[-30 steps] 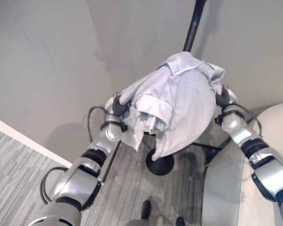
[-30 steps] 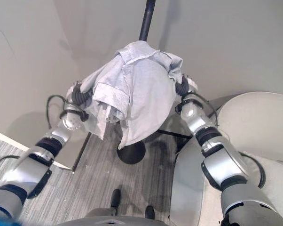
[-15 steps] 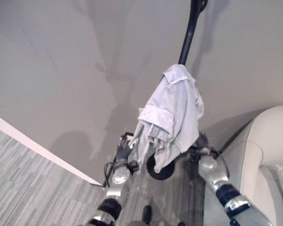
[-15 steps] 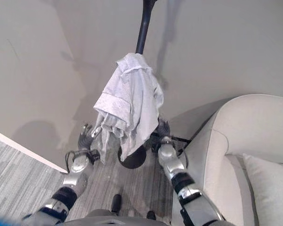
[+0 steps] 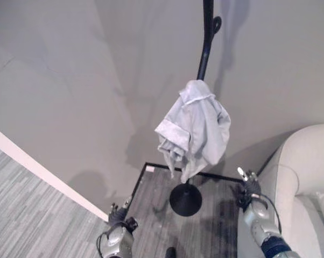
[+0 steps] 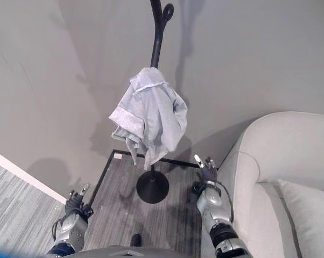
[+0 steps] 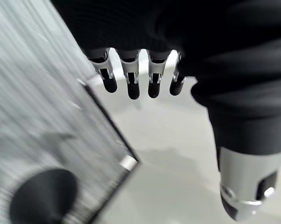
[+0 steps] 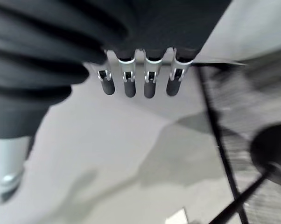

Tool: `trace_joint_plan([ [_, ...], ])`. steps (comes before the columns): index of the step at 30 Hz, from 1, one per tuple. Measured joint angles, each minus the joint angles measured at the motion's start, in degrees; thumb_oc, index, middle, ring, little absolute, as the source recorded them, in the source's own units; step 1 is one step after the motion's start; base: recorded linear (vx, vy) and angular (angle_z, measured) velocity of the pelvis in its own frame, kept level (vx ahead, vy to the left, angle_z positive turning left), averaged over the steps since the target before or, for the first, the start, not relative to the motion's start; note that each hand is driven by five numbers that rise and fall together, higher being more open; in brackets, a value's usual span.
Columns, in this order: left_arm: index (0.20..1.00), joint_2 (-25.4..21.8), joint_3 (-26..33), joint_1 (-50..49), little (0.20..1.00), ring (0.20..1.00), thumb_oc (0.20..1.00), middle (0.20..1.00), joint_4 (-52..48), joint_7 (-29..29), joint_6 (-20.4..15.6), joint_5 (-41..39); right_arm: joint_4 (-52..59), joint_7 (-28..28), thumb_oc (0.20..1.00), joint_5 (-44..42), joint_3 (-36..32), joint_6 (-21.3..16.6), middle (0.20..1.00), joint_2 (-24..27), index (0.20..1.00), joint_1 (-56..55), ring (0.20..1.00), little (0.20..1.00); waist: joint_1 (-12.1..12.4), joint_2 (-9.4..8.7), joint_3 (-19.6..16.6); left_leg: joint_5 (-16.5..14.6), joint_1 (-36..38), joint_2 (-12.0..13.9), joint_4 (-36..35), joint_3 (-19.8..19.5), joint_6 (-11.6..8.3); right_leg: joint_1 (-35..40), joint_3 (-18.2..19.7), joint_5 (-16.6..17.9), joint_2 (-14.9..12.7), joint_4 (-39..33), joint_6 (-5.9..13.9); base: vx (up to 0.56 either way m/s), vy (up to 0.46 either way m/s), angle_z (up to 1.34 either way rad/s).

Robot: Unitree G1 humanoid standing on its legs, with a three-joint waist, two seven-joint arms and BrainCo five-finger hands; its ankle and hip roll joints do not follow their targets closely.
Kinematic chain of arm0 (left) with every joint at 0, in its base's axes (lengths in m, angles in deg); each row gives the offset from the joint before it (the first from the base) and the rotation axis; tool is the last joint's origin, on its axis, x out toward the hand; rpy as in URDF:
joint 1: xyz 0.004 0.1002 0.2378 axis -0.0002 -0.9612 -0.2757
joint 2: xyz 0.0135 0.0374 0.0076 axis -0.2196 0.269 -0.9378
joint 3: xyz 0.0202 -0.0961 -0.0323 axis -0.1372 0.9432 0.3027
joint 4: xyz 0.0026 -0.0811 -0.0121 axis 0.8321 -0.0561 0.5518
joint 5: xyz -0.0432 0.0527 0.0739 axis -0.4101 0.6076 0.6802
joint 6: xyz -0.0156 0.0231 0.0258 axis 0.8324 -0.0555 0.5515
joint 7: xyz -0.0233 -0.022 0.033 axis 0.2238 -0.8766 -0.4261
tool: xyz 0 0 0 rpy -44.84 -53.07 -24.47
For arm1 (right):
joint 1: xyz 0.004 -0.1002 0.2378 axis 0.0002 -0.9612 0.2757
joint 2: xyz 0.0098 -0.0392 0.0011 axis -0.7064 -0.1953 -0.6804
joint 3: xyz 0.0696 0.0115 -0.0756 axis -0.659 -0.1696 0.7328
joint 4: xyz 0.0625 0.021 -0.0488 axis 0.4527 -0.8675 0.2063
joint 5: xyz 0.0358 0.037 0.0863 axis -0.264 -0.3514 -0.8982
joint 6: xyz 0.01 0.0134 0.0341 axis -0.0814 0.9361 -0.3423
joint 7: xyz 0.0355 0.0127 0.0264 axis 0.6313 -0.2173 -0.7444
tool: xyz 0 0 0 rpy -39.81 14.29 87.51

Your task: Hang the clothes on the sofa on the clothes rack.

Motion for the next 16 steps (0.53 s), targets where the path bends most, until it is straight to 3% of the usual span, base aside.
trace_joint_plan([
  [6,1.0,0.0,0.2,-2.6,1.0,1.0,1.0,1.0,12.1,6.9,2.6,-0.1,-21.4,-3.7,1.0,-11.1,-5.1,0.5,1.0,-3.7,1.0,-1.7,1.0,1.0,0.2,-0.74,-1.2,-0.2,0.6,-0.1,0.0,-0.7,-0.21,0.9,-0.7,-0.7,0.0,-0.1,-0.24,-0.01,-0.033,0.06],
  [10,1.0,0.0,0.1,-2.8,1.0,1.0,1.0,1.0,16.5,9.2,3.2,0.5,-33.8,-5.8,1.0,-12.1,-7.4,3.2,1.0,-3.1,1.0,-1.2,1.0,1.0,0.2,-0.74,-2.1,-0.2,0.6,-0.1,0.0,-1.0,-0.23,1.0,-1.2,-0.8,0.0,-0.1,-0.22,0.0,-0.039,0.04],
  [16,1.0,0.1,0.2,-2.8,1.0,1.0,1.0,1.0,18.6,12.0,4.5,0.8,-42.9,-6.7,1.0,-11.3,-9.9,7.6,1.0,-2.5,1.0,-1.9,1.0,1.0,0.2,-0.84,-2.9,-0.2,0.7,-0.2,0.0,-2.3,-0.23,1.8,-2.5,-1.1,0.2,0.0,-0.38,0.0,-0.027,0.11],
])
